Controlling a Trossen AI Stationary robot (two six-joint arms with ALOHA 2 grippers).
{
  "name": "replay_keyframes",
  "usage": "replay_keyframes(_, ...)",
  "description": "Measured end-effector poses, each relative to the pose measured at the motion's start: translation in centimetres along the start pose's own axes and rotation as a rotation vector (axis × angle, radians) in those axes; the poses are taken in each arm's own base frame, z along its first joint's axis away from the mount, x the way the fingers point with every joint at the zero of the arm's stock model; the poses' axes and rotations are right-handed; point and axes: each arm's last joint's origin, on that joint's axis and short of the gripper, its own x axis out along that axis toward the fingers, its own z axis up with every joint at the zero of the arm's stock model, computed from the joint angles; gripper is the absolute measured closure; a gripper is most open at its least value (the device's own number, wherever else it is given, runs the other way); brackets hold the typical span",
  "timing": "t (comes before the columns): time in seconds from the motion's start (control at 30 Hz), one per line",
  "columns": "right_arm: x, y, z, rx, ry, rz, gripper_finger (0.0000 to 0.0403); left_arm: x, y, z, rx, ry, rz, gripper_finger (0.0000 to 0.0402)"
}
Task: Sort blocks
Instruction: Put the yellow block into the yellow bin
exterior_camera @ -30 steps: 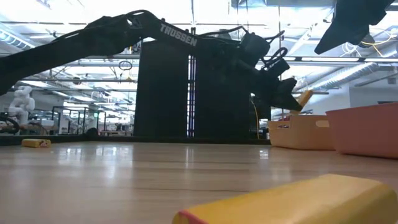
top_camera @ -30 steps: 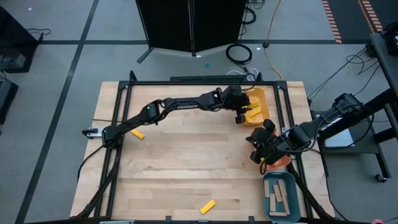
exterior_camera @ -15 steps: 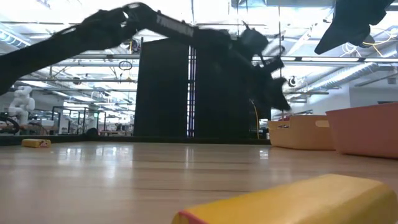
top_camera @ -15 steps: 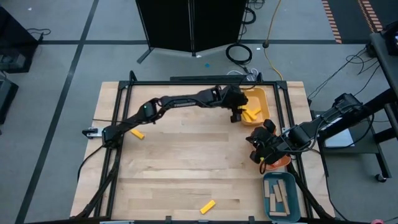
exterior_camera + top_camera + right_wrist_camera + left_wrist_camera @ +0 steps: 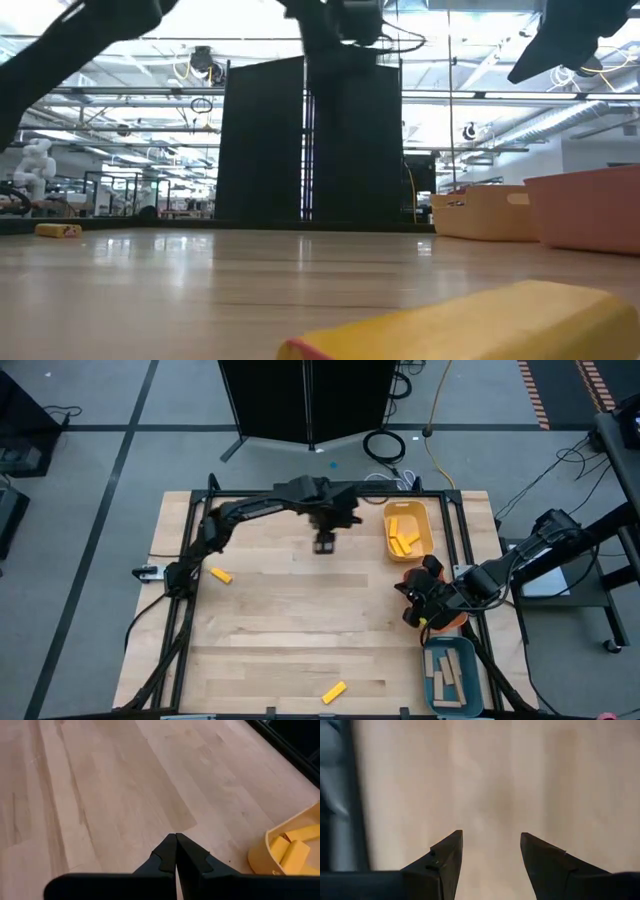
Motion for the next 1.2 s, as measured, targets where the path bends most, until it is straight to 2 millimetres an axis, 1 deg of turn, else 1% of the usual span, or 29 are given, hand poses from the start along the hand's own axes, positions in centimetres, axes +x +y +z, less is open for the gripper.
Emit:
replay_keyframes(0.07, 0.1, 0.3, 0.0, -0.016, -0.002, 0.007, 0.0403, -1.1, -0.5, -1.3, -0.059, 0.094, -0.058, 0.0205)
replay_keyframes(0.13, 0.3, 0.4, -0.1, -0.035, 0.002, 0.004, 0.0403, -2.4, -1.1, -2.2, -0.112, 0.141, -0.100, 0.0205)
replay_keyframes(0.2, 0.4, 0.6, -0.1, -0.042, 0.004, 0.002, 0.0403, -3.6, -2.0, -2.6, -0.136, 0.113, -0.109, 0.0205)
replay_keyframes(0.3, 0.8, 0.9, -0.2, -0.057, 0.009, -0.004, 0.0403, -5.4, -4.4, -4.2, -0.112, 0.127, -0.147, 0.0205)
replay_keyframes(0.37, 1.2, 1.3, -0.4, -0.082, 0.020, -0.006, 0.0403, -6.0, -5.8, -6.0, -0.128, 0.167, -0.139, 0.0205)
replay_keyframes(0.43, 1.5, 1.8, -0.5, -0.106, 0.020, -0.003, 0.0403, -6.0, -6.8, -7.9, -0.152, 0.165, -0.105, 0.0206)
replay_keyframes(0.53, 2.1, 2.4, -0.6, -0.145, 0.020, -0.001, 0.0403, -6.0, -8.7, -11.8, -0.197, 0.140, -0.096, 0.0206)
replay_keyframes(0.6, 2.5, 2.8, -0.7, -0.180, 0.021, 0.001, 0.0403, -5.2, -9.8, -14.4, -0.232, 0.130, -0.103, 0.0206)
replay_keyframes(0.73, 3.0, 3.5, -0.7, -0.234, 0.014, 0.032, 0.0403, -2.4, -11.3, -19.4, -0.311, 0.187, -0.092, 0.0206)
replay_keyframes(0.8, 3.3, 3.9, -0.4, -0.232, -0.002, 0.056, 0.0403, -0.9, -11.9, -21.5, -0.313, 0.259, -0.083, 0.0206)
replay_keyframes(0.87, 3.4, 4.1, -0.3, -0.236, 0.004, 0.083, 0.0403, 0.8, -12.2, -23.2, -0.282, 0.343, -0.054, 0.0206)
replay_keyframes(0.93, 3.6, 4.3, -0.2, -0.226, 0.002, 0.110, 0.0403, 1.9, -12.4, -24.5, -0.227, 0.401, -0.052, 0.0206)
replay_keyframes(1.03, 3.8, 4.5, -0.2, -0.234, 0.017, 0.121, 0.0403, 3.5, -12.7, -25.5, -0.167, 0.472, -0.057, 0.0206)
replay_keyframes(1.1, 3.9, 4.6, -0.2, -0.226, 0.013, 0.131, 0.0403, 4.0, -12.7, -25.8, -0.150, 0.511, -0.045, 0.0206)
replay_keyframes(1.2, 3.9, 4.6, -0.2, -0.211, 0.016, 0.132, 0.0403, 4.9, -12.6, -25.9, -0.137, 0.546, -0.009, 0.0206)
